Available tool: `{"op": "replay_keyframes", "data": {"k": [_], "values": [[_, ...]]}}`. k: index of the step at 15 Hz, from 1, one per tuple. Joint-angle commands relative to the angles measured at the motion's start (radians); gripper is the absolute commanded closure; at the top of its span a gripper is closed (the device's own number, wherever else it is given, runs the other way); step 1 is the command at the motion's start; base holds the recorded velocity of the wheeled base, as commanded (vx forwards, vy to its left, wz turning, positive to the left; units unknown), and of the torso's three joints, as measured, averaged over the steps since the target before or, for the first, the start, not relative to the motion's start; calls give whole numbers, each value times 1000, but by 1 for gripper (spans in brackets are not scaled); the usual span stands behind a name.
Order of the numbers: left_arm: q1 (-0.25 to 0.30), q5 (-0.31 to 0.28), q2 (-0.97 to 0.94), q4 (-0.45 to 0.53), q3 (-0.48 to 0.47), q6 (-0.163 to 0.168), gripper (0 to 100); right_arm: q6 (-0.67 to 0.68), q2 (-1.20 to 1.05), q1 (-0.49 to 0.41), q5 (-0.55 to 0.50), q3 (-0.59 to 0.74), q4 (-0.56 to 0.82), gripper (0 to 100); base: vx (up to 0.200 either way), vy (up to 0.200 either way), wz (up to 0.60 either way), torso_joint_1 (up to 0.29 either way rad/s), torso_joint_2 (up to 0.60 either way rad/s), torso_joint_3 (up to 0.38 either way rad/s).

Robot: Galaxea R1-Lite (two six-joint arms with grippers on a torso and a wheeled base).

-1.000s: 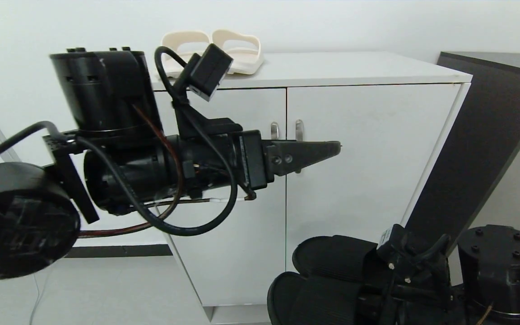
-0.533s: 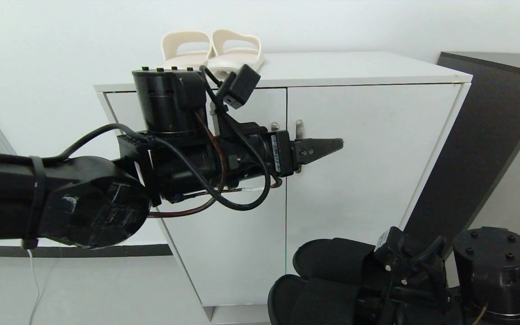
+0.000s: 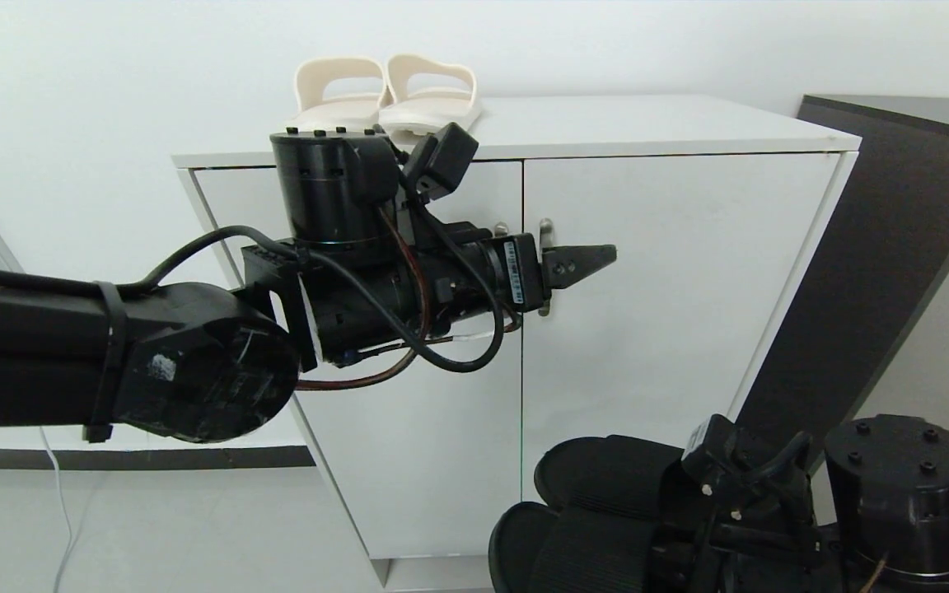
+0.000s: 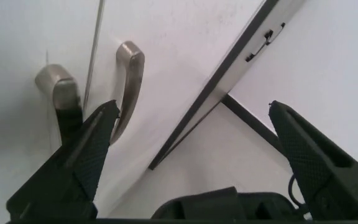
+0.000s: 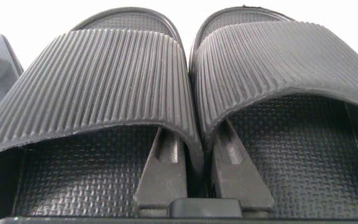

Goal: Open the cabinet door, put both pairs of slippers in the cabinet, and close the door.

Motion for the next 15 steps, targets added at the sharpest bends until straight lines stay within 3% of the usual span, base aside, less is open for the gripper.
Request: {"op": "replay_keyframes", "data": {"k": [1, 4, 5, 10, 15], "values": [[2, 16, 36, -1, -27, 0, 0, 0, 1, 0, 1, 0, 0, 100, 0, 0, 0, 0, 0, 0], [2, 14, 78, -1, -56, 0, 0, 0, 1, 0, -1, 1, 0, 100, 0, 0, 0, 0, 0, 0], [2, 13, 81, -1, -58, 0, 100, 1, 1, 0, -1, 3, 0, 100, 0, 0, 0, 0, 0, 0], [-3, 10, 47, -1, -15, -1, 100, 0, -4, 2, 47, 20, 0, 100, 0, 0, 0, 0, 0, 0], [-55, 8, -54, -2, 94, 0, 100, 1, -10, 2, 142, 84, -80, 100, 0, 0, 0, 0, 0, 0]]}}
